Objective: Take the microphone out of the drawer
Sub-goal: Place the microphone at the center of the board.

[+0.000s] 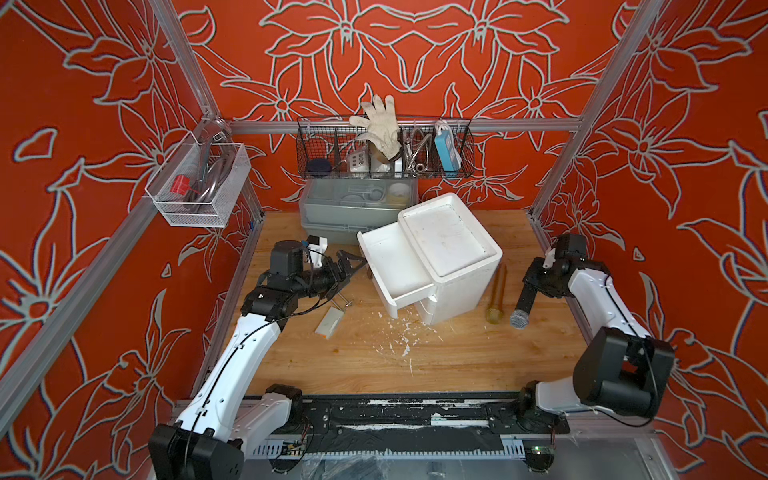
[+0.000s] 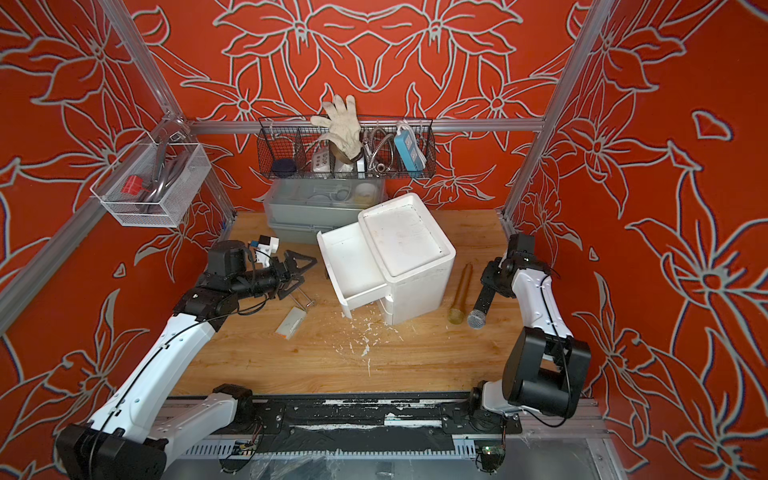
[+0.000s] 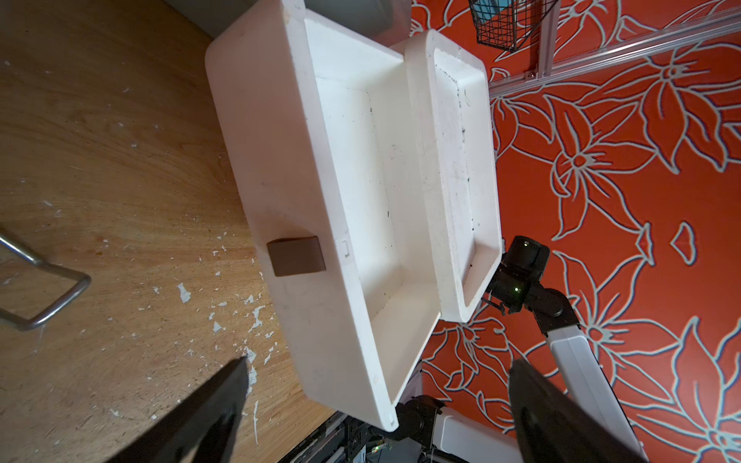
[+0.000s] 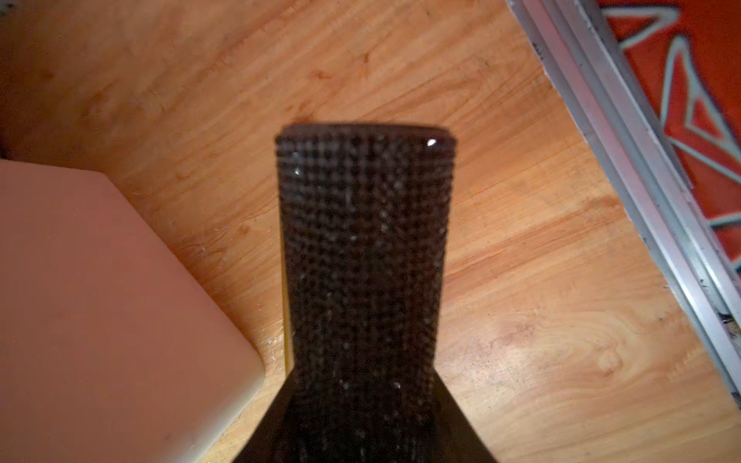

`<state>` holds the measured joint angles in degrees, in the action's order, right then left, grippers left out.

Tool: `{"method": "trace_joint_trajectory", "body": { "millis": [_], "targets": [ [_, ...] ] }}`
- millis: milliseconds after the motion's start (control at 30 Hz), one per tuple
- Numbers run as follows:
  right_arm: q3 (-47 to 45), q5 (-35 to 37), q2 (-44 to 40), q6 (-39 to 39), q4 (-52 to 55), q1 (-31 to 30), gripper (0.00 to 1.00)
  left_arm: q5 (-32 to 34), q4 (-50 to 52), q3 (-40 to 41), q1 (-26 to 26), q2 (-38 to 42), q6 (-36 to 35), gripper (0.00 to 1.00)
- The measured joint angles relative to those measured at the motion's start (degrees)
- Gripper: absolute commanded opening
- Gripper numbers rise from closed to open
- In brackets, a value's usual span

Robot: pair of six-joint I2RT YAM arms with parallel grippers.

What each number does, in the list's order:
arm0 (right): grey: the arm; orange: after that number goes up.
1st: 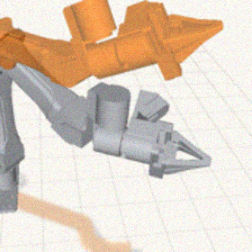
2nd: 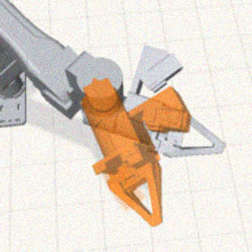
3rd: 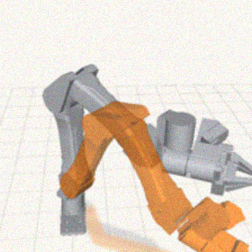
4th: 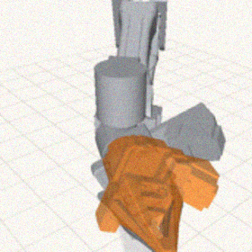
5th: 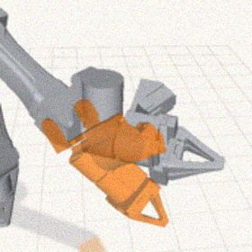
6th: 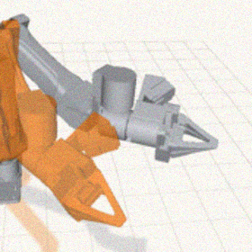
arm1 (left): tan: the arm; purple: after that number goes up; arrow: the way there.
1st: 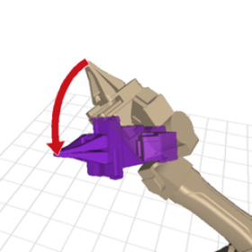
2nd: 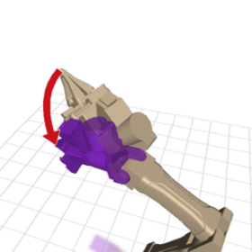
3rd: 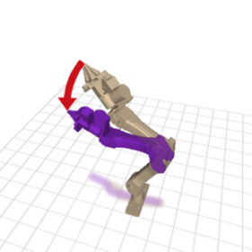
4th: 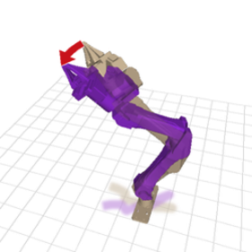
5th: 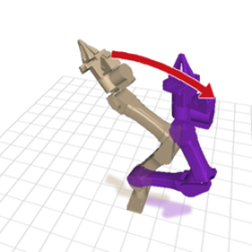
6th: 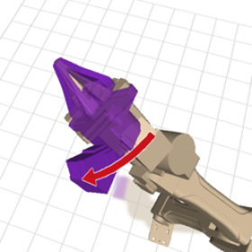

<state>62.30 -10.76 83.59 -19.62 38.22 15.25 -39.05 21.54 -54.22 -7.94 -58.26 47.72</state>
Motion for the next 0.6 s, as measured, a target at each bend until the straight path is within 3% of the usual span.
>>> {"method": "trace_joint_trajectory", "body": {
  "millis": [300,600],
  "targets": [
    [3.43,-1.14,16.44,1.53,-2.27,1.03,0.0,0.0,0.0,0.44,0.0,0.02,0.02,1.0],
    [4.52,-1.2,19.8,2.14,-3.08,1.99,0.01,0.26,0.24,1.53,0.0,2.4,0.15,1.0]
  ]
}}
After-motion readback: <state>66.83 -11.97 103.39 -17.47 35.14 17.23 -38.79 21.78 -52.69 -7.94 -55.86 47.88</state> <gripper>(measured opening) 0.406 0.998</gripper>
